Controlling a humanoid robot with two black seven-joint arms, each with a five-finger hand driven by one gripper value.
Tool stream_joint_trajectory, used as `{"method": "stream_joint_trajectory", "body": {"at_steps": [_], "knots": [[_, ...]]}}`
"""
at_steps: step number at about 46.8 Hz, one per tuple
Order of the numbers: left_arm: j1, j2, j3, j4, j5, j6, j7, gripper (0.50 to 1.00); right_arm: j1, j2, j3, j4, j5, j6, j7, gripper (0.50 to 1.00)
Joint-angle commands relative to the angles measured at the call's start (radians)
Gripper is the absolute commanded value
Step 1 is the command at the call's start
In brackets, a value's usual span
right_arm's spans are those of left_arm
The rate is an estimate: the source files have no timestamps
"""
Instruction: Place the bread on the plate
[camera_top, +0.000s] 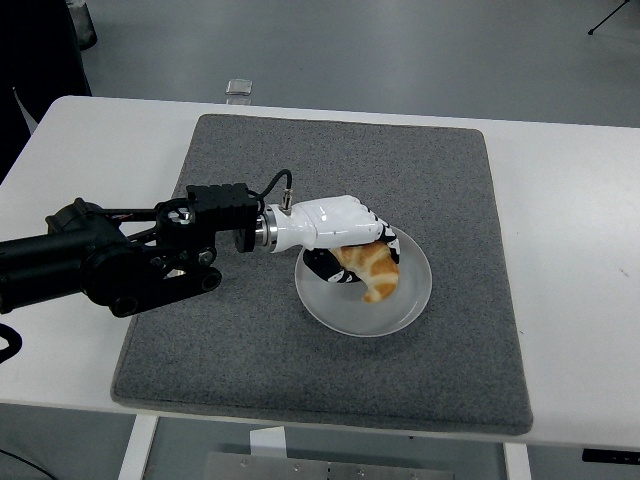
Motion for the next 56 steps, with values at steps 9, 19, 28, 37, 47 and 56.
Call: {"method": "stream_joint_trajectory", "body": {"at_steps": [9,19,28,37,47,56], "knots": [[-0.001,-0.003,0.016,0.003,-0.002,0.0,0.0,0.713,-0.001,0.0,0.0,0.0,0.0,-0.001,0.0,0.952],[-0.006,-0.001,0.011,0.003,-0.003,0.002,0.0,0.962,0.001,0.0,0.0,0.0,0.0,-0.001,0.001,0.952],[-0.01,0.003,0.002,-0.003,-0.009,-0.001,-0.005,0.994,0.001,0.0,0.0,0.0,0.0,-0.001,0.0,0.952],[-0.013,0.025,0.002,-0.021,-0.057,-0.009,-0.017,1.0,0.001,0.0,0.0,0.0,0.0,0.0,0.0,0.952],[-0.044,0.094,0.005,-0.084,-0.213,-0.047,-0.022,1.0,-0.001,0.0,0.0,0.0,0.0,0.0,0.0,0.954],[-0.084,0.14,-0.001,-0.116,-0.354,-0.121,-0.022,1.0,0.001,0.0,0.0,0.0,0.0,0.0,0.0,0.952]]}}
